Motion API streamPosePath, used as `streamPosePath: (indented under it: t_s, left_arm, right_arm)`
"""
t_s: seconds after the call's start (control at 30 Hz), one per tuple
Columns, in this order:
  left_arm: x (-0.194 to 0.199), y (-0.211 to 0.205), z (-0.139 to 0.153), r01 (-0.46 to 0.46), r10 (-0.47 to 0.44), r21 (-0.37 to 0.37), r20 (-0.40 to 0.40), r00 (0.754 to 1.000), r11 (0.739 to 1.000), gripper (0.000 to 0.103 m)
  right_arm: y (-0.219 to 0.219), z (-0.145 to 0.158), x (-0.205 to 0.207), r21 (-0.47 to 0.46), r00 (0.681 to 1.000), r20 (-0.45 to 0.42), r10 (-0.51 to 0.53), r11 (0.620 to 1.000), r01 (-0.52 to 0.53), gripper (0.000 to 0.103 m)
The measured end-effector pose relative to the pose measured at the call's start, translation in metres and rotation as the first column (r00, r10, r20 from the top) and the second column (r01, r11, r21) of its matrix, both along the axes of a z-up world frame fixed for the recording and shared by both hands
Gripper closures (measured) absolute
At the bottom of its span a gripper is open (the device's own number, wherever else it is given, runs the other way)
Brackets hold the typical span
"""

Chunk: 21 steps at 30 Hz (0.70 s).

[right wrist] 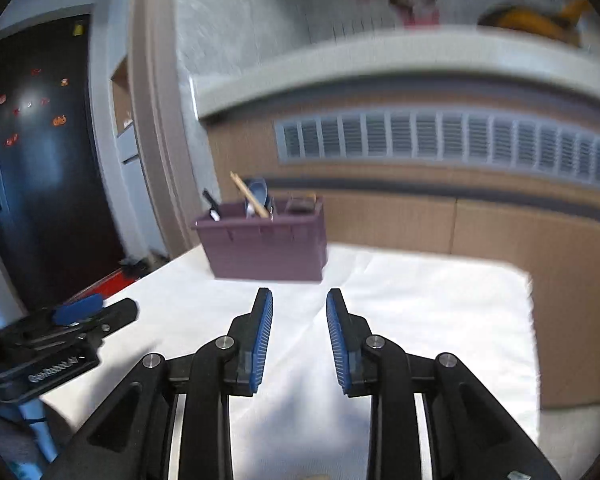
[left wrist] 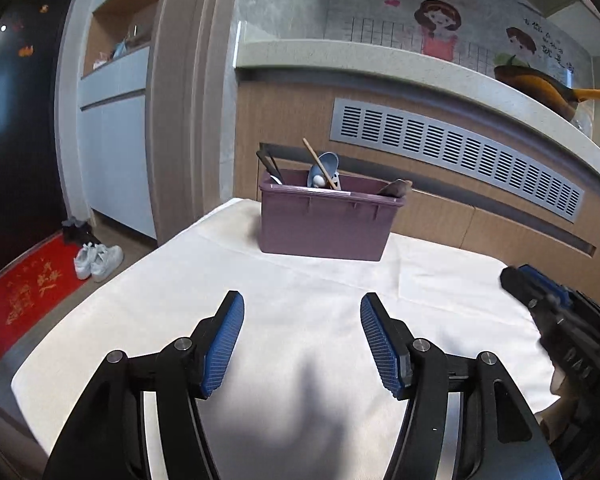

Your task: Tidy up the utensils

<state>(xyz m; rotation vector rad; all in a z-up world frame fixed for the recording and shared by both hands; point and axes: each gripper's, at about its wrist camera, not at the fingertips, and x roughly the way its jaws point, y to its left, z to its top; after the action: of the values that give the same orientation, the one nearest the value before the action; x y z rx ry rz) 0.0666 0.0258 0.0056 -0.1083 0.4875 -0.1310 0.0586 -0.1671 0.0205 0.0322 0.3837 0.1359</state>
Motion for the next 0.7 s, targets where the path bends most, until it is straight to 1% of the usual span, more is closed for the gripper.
streamPosePath:
  t_s: [0.07, 0.13, 0.2, 0.27, 0.37, 0.47, 0.57, 0.7]
  left_arm:
    - [-0.006, -0.002, 0.002, 0.018, -0.018, 0.009, -0.002, 1.0, 1.0, 0.042]
    - [-0.013, -0.003, 0.006, 0.02, -0.02, 0.011, 0.005, 1.0, 1.0, 0.042]
    - [-0.018, -0.003, 0.01, 0.013, -0.013, -0.002, 0.01, 1.0, 1.0, 0.042]
    - [-0.021, -0.003, 0.014, 0.005, -0.005, -0.006, 0.015, 1.0, 1.0, 0.042]
    - [-0.026, -0.007, 0.018, -0.018, 0.018, 0.013, 0.017, 1.0, 1.0, 0.042]
    - [-0.03, -0.009, 0.021, -0.054, 0.054, 0.025, 0.016, 0.998, 0.998, 0.042]
    - [-0.032, -0.009, 0.023, -0.038, 0.038, 0.015, 0.023, 0.999, 0.999, 0.042]
    - [-0.035, -0.015, 0.025, -0.072, 0.071, 0.056, 0.029, 0.997, 0.996, 0.042]
  right_arm:
    - [0.007, -0.002, -0.009, -0.049, 1.0, -0.014, -0.001, 0.999, 0.001, 0.076]
    - [0.012, -0.004, -0.014, -0.052, 0.998, -0.051, 0.028, 0.998, -0.03, 0.076]
    - [0.017, -0.005, -0.018, -0.051, 0.994, -0.094, 0.052, 0.997, -0.057, 0.076]
    - [0.016, -0.005, -0.025, -0.037, 0.993, -0.106, 0.059, 0.997, -0.063, 0.076]
    - [0.011, 0.0, -0.031, -0.017, 0.994, -0.094, 0.057, 0.998, -0.059, 0.076]
    - [0.01, 0.009, -0.034, -0.016, 0.995, -0.077, 0.062, 0.998, -0.063, 0.076]
    - [0.012, 0.016, -0.039, -0.033, 0.996, -0.053, 0.073, 0.997, -0.075, 0.076]
    - [0.013, 0.017, -0.04, -0.043, 0.995, -0.052, 0.082, 0.996, -0.084, 0.076]
